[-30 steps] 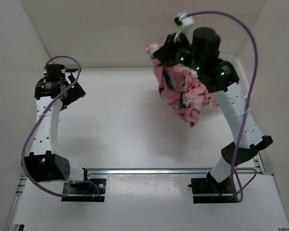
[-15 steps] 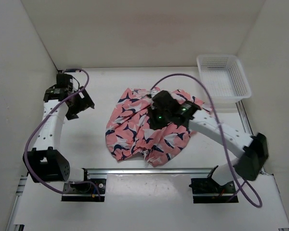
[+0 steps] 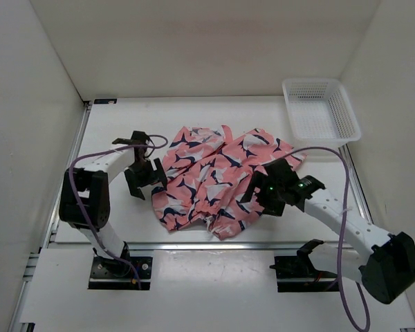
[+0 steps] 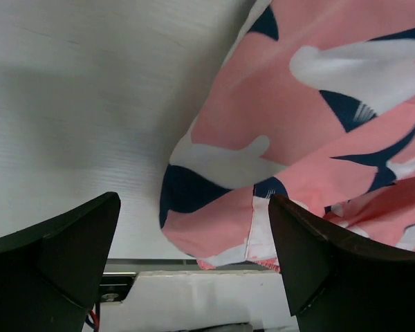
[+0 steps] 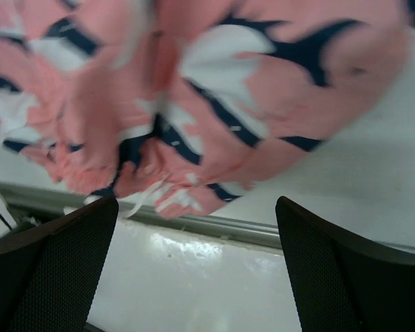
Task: Fold and stack the shorts
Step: Flatten the shorts out
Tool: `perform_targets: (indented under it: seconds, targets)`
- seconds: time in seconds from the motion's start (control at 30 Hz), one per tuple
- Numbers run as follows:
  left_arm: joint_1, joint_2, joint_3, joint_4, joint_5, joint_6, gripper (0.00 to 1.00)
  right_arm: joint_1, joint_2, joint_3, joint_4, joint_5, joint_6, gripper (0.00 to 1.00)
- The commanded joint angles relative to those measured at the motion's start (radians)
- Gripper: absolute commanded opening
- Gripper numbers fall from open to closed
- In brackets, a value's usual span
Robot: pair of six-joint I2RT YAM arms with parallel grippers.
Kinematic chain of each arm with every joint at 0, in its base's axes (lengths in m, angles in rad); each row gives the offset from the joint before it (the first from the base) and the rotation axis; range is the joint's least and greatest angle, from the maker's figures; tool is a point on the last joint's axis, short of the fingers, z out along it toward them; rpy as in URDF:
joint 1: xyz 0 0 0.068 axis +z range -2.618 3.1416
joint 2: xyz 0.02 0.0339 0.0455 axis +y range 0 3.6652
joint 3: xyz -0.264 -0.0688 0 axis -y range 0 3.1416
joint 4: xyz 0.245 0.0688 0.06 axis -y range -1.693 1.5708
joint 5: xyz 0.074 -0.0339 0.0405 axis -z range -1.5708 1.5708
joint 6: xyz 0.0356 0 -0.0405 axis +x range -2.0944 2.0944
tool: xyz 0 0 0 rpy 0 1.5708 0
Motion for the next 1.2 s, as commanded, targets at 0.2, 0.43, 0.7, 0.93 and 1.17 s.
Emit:
perform_targets:
  seconds: [0.2, 0.43, 0.7, 0.93, 1.17]
  targets:
    - [-0.085, 0.074, 0.009, 0.106, 0.061, -0.094, 0.42, -0.157, -0.150, -0.201, 0.052, -0.145, 0.141, 0.91]
    - [-0.010, 0.155, 0.235, 0.016, -0.046, -0.062, 0.10, -0.179, -0.091, -0.203, 0.096, -0.115, 0.085, 0.79]
    - [0.008, 0.259, 0.574, -0.151, -0.172, -0.030, 0.10, -0.188, -0.081, -0.167, 0.096, -0.079, 0.054, 0.52]
    - [0.039, 0.404, 0.986, -0.317, -0.227, 0.016, 0.86, -0.197, -0.060, -0.131, 0.096, -0.079, 0.035, 0.43]
    - [-0.045, 0.062, 0.673, -0.290, -0.230, -0.019, 0.96, -0.218, -0.051, -0.083, 0.087, -0.052, 0.003, 0.53]
